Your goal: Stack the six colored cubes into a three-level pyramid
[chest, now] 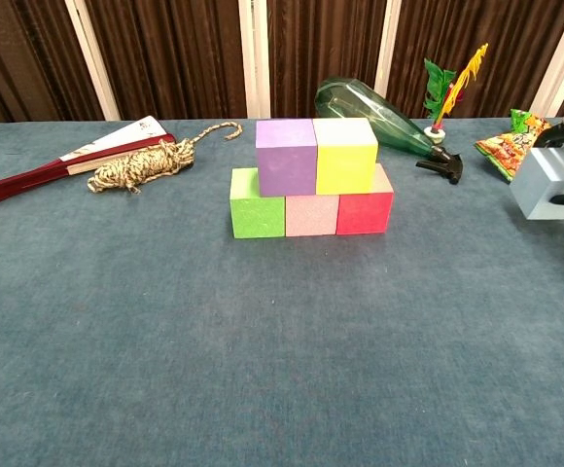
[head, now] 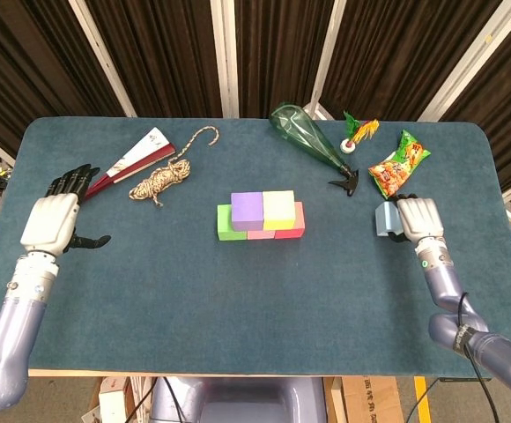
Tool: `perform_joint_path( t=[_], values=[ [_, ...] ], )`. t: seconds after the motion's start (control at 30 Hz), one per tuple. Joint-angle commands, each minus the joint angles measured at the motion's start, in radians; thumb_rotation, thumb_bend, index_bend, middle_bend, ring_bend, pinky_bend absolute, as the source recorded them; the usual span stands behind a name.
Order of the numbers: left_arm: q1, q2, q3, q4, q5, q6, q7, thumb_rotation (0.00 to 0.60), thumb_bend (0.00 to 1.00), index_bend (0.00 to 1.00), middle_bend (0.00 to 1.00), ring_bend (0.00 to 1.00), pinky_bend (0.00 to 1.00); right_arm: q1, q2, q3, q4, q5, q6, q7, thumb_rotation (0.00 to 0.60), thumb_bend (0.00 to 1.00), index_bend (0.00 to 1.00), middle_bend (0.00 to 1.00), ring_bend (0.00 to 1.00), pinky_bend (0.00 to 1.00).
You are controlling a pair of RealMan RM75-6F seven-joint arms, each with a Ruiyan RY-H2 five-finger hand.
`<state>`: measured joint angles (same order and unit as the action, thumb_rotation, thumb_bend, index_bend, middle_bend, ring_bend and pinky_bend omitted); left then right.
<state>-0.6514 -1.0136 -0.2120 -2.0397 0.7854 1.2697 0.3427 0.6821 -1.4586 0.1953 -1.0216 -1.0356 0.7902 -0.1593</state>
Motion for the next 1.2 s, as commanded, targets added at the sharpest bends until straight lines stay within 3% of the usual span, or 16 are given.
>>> perform_joint_path(
  t=[0.03, 0.4, 0.7, 0.93, 1.2],
  values=[
    [0.022, 0.014, 0.011, -0.008, 0.023, 0.008, -0.013, 0.6, 0.13, 0.0, 0.0, 0.02, 0.07, -0.032, 0.08, 0.02, -0.123, 0.013, 0.054, -0.011, 0.6, 0.35, 0.38, 0.51, 0.5, 0.55],
    [0.129, 0.039, 0.084, -0.044, 0.101, 0.106, 0.02, 0.6, 0.13, 0.0, 0.0, 0.02, 0.07, -0.04, 0.322, 0.096, -0.56, 0.045, 0.184, -0.142, 0.6, 0.35, 0.38, 0.51, 0.5, 0.55],
    [0.169, 0.065, 0.069, -0.051, 0.139, 0.111, -0.043, 0.6, 0.13, 0.0, 0.0, 0.02, 0.07, 0.045, 0.431, 0.164, -0.819, 0.13, 0.222, -0.318, 0.6, 0.35, 0.38, 0.51, 0.5, 0.55],
    [0.181, 0.098, 0.044, -0.043, 0.142, 0.073, -0.102, 0.6, 0.13, 0.0, 0.0, 0.02, 0.07, 0.183, 0.415, 0.192, -0.948, 0.31, 0.248, -0.513, 0.6, 0.35, 0.38, 0.51, 0.5, 0.55],
    [0.197, 0.136, 0.006, -0.018, 0.126, 0.039, -0.19, 0.6, 0.13, 0.0, 0.0, 0.02, 0.07, 0.408, 0.295, 0.19, -0.947, 0.647, 0.354, -0.773, 0.6, 0.35, 0.38, 0.51, 0.5, 0.55]
  ],
)
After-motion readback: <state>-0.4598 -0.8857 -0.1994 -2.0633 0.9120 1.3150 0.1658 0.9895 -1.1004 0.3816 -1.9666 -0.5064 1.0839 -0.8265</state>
